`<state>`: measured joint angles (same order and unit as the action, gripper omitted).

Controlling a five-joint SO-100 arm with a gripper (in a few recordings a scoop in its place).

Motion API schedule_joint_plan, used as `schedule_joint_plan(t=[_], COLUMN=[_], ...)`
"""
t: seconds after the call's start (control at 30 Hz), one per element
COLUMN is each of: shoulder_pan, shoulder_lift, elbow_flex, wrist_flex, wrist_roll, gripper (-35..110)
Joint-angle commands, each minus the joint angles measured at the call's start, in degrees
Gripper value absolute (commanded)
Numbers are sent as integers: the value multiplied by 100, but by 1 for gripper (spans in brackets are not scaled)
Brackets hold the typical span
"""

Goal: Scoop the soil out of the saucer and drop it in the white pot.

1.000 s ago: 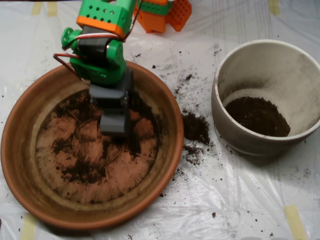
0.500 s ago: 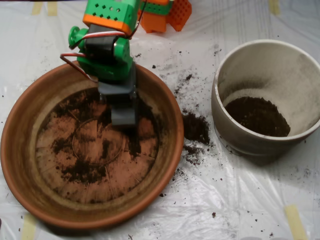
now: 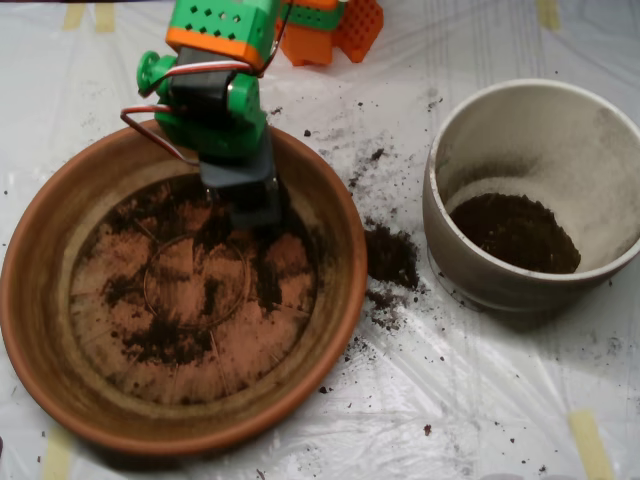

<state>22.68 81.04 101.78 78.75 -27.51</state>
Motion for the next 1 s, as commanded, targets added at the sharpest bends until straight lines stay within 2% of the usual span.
schedule_joint_plan(t=[0.0, 0.17, 0.37, 0.57, 0.7, 0.87, 0.97], shoulder_pan=[18, -44, 132, 9, -439, -1485, -2180], shoulder_lift=[325, 404, 624, 1582, 1916, 1477, 1257], elbow_flex=[431, 396, -281, -976, -2188, -4447, -5089], wrist_flex=[624, 721, 765, 879, 1397, 2399, 2461], wrist_roll=[-114, -158, 413, 1028, 1424, 1635, 1652], gripper=[0, 0, -1, -1, -1, -1, -1])
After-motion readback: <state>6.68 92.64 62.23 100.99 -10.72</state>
